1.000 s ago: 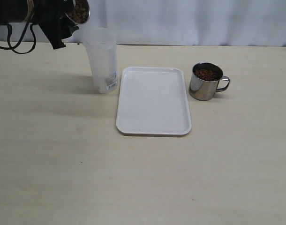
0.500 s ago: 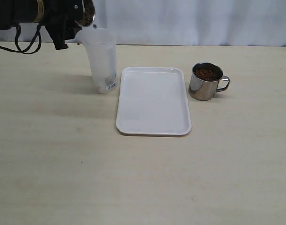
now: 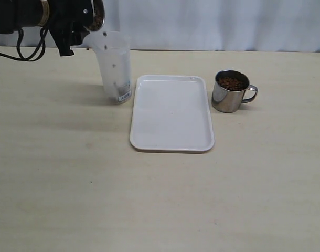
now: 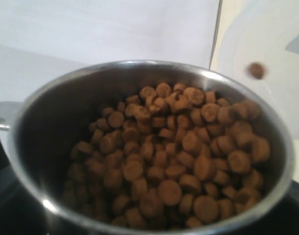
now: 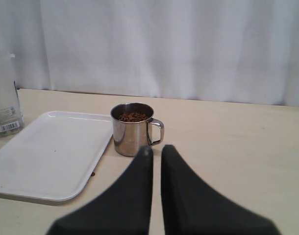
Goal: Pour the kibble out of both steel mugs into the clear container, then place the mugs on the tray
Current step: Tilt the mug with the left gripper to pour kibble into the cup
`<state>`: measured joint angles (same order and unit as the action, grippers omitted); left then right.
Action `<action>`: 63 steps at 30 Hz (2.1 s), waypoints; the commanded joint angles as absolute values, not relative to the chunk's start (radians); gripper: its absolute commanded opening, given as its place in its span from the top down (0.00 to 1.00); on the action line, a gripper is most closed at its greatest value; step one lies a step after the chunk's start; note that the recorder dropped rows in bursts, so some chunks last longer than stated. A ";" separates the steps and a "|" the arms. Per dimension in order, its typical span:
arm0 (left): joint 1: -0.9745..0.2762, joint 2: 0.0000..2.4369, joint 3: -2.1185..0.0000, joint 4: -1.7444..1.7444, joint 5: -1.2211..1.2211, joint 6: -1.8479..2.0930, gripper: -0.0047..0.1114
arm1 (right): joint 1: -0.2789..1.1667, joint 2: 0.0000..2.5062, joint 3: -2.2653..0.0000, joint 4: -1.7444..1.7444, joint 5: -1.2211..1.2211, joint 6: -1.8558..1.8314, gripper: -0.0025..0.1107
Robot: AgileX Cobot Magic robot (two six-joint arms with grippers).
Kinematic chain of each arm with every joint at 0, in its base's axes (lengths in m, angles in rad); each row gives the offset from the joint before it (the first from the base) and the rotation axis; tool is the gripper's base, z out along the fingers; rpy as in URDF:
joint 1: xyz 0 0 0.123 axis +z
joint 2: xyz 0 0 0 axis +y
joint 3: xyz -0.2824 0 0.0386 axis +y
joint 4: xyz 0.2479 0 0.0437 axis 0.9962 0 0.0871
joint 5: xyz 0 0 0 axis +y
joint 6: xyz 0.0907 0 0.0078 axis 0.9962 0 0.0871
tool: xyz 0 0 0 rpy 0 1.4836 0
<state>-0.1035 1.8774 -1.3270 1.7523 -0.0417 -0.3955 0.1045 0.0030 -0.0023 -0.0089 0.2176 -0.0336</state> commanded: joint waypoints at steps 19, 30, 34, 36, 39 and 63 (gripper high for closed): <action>-0.158 1.910 -1.360 1.744 0.030 -0.326 0.96 | 0.107 0.000 0.000 -0.015 0.211 -0.038 0.94; -0.165 1.910 -1.375 1.744 0.094 -0.280 0.96 | 0.107 0.000 0.000 -0.015 0.211 -0.038 0.94; -0.165 1.910 -1.375 1.744 0.107 -0.276 0.96 | 0.107 0.000 0.000 -0.015 0.211 -0.038 0.94; -0.165 1.910 -1.375 1.744 0.098 -0.273 0.96 | 0.107 0.000 0.000 -0.015 0.211 -0.038 0.94; -0.165 1.910 -1.375 1.744 0.096 -0.258 0.96 | 0.107 0.000 0.000 -0.015 0.211 -0.038 0.94; -0.186 1.910 -1.375 1.744 0.126 -0.124 0.96 | 0.107 0.000 0.000 -0.015 0.211 -0.038 0.94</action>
